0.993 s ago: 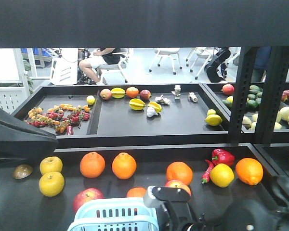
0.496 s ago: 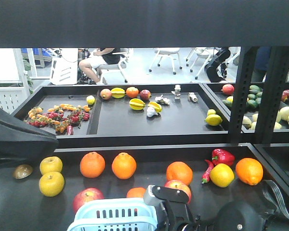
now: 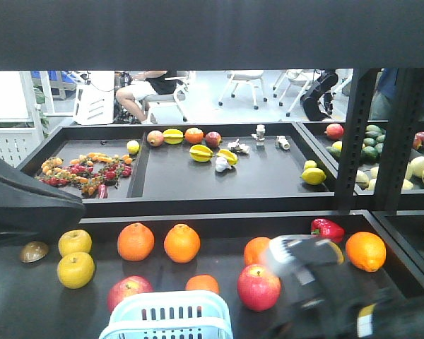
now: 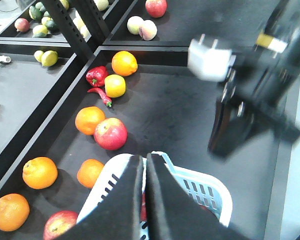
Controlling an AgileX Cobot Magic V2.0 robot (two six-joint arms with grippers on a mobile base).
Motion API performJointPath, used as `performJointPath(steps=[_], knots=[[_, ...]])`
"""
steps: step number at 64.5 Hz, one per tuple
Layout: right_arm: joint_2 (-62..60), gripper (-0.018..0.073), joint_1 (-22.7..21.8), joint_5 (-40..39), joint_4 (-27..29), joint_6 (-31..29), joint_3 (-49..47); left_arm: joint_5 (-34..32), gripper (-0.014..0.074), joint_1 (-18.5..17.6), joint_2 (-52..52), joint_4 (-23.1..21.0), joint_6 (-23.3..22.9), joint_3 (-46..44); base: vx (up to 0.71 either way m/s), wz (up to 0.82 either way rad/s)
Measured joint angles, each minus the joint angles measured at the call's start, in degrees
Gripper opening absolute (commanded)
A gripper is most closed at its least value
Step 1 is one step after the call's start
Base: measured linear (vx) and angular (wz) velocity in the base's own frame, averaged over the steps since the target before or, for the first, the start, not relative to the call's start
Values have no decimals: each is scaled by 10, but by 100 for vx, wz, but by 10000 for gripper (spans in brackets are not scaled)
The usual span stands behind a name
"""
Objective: Pick three apples into basket with both arms
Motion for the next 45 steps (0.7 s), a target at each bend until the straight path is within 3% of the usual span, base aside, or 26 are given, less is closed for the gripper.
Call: performJointPath(steps=[9, 15, 24, 45], knots=[[-44, -5, -96, 31, -127, 96, 0, 0, -7, 0, 0, 0, 0, 0, 0, 0], [-55, -4, -170, 62, -194, 123, 0, 0, -7, 0, 0, 0, 0, 0, 0, 0], [-55, -4, -247, 102, -222, 128, 0, 0, -7, 0, 0, 0, 0, 0, 0, 0], [-55, -4, -269, 105, -224, 130, 0, 0, -7, 0, 0, 0, 0, 0, 0, 0]])
